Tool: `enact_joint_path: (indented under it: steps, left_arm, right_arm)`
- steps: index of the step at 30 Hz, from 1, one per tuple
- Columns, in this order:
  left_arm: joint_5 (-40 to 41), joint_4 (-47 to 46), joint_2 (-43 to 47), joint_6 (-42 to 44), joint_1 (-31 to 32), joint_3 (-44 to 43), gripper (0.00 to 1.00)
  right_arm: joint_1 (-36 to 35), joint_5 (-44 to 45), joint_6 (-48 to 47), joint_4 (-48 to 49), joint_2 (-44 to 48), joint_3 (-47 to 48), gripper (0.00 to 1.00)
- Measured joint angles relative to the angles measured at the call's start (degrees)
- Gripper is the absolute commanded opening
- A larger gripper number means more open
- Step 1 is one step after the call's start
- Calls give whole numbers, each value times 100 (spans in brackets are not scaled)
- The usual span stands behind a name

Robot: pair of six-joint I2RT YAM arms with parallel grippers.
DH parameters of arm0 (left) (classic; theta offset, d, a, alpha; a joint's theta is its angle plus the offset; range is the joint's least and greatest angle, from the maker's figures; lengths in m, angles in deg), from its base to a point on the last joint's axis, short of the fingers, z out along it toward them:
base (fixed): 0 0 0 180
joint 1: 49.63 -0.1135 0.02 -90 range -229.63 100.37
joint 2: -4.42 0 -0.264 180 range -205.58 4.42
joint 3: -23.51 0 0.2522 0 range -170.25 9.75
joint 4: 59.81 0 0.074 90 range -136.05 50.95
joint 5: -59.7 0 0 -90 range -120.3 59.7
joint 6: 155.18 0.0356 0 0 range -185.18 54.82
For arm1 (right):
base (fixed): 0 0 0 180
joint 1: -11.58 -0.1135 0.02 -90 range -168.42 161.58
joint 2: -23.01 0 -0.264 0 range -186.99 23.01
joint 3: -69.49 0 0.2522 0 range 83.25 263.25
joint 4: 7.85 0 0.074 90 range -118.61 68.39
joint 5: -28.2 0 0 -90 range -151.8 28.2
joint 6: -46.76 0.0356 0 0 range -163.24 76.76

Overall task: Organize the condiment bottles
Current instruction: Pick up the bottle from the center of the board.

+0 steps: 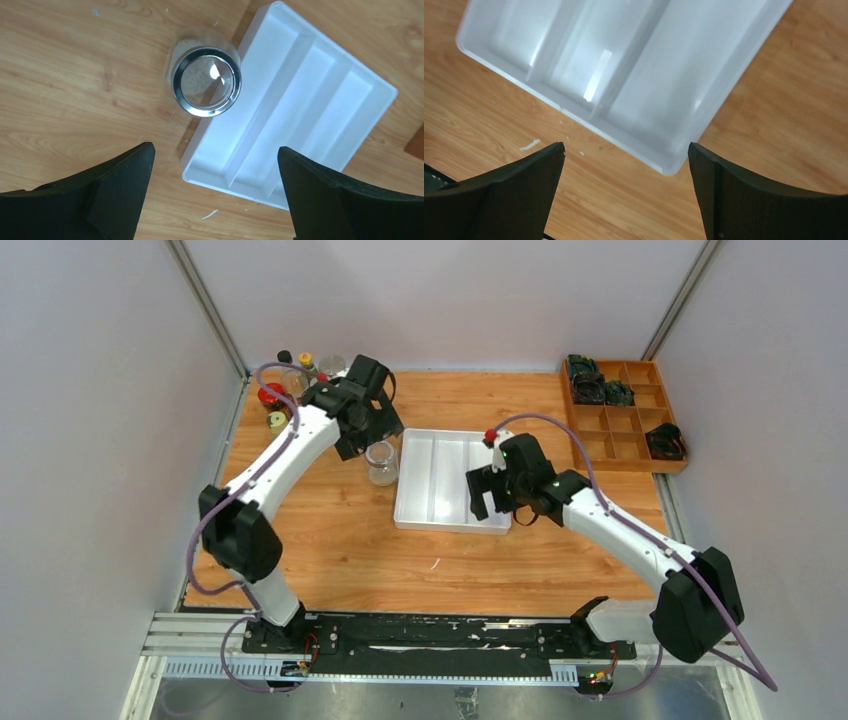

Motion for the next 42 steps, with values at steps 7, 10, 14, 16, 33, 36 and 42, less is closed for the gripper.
enact_joint_path:
  steps: [7,10,14,16,33,36,42]
  left_arm:
    - [208,-1163,1989,1110,-2,1523,100]
    - [114,-1574,2566,1440,-7,2448,100]
    - [142,-1768,2905,1823,-7,3106,100]
    - [214,-1821,3259,1974,-7,3379,100]
    - [385,-1685,5355,2240,-11,4830,100]
    - [352,-1648,5366,2240,-11,4937,100]
    - [354,-1644,5362,2240,-11,4996,100]
  right_arm:
    - [-210,-232,-573,76,-1335,2151,100]
    - [-590,-166,-962,190,-2035,3088,100]
    - [-1010,-153,-1309,337,-2874,3954,100]
    - [-1117,-186,-1421,420,-3294,4275,100]
    - [-1198,-219,-1637,1283,-4933,5252,100]
    - [-1198,-323,-1631,1401,-4972,5396,100]
    - [-1200,-577,-1591,1456,-5145,5611,100]
